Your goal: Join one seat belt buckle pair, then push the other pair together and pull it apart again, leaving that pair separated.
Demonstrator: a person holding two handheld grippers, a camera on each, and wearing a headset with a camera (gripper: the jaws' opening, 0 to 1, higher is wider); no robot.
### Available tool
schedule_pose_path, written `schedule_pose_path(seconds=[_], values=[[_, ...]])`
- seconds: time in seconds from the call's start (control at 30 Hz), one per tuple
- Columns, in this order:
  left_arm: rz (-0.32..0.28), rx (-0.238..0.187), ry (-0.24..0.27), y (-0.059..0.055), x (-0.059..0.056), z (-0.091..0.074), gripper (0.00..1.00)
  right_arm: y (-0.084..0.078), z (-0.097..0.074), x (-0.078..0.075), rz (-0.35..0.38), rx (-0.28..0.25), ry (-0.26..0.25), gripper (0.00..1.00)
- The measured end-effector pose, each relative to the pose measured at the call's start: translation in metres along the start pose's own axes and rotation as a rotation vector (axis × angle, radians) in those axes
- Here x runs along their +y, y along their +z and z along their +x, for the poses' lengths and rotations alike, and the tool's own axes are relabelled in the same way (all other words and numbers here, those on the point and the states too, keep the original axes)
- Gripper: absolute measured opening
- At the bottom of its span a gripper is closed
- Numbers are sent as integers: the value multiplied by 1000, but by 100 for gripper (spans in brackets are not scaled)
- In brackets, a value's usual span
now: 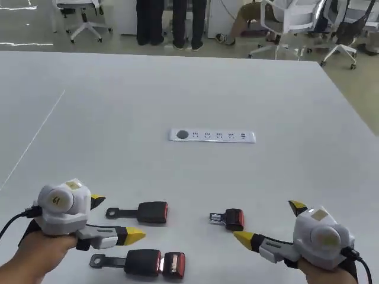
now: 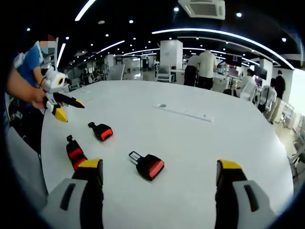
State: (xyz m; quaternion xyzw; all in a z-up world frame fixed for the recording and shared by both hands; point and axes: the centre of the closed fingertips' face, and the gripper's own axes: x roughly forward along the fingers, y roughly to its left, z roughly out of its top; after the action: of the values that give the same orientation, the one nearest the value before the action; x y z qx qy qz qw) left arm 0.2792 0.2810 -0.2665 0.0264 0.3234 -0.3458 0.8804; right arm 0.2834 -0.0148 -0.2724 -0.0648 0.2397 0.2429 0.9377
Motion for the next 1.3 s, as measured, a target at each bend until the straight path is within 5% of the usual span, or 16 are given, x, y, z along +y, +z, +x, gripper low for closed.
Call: schedule_pose_path(seconds=[0.33, 0.67, 1.3], values=[[-55, -98, 58, -8, -17, -47, 95, 5, -35, 28, 28, -47, -27, 100], [-82, -122, 72, -29, -27, -80, 95, -8, -65, 45, 8, -49, -17, 100], [-100, -156, 103, -45, -24, -98, 95, -19, -91, 49, 14, -53, -32, 100]])
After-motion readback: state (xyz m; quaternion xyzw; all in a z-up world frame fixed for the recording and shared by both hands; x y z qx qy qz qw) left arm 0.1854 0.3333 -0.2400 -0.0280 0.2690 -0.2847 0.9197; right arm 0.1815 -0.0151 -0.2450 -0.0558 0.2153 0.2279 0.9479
